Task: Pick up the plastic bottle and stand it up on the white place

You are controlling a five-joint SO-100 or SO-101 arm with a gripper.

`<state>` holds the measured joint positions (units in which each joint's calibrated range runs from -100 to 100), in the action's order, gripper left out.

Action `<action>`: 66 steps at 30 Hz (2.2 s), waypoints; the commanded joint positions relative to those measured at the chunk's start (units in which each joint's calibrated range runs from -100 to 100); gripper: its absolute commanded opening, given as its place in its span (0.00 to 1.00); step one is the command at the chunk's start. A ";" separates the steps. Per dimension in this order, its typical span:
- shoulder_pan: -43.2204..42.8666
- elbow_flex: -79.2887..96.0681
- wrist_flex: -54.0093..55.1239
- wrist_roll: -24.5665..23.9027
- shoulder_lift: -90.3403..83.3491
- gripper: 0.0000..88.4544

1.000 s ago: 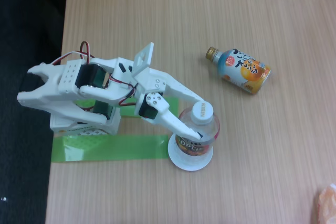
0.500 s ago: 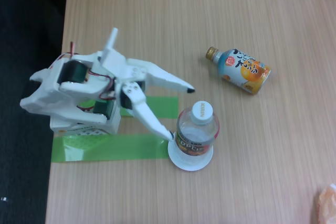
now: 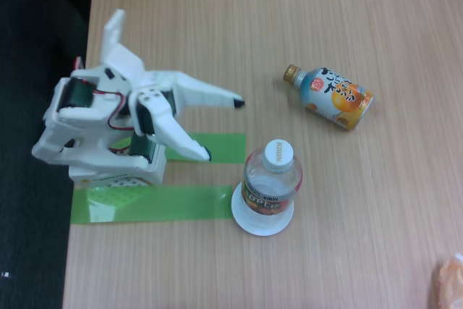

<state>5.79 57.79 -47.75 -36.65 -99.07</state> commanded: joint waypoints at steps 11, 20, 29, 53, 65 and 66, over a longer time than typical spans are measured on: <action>4.88 1.82 14.10 22.34 -0.09 0.50; 14.28 0.92 14.70 44.23 -0.09 0.50; 18.58 1.55 32.21 49.00 -0.09 0.50; 3.10 19.39 88.78 48.48 -0.09 0.01; 2.06 38.86 131.53 48.43 -0.09 0.01; 2.06 39.31 132.81 48.43 -0.09 0.01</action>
<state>8.11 95.93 79.69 11.99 -99.16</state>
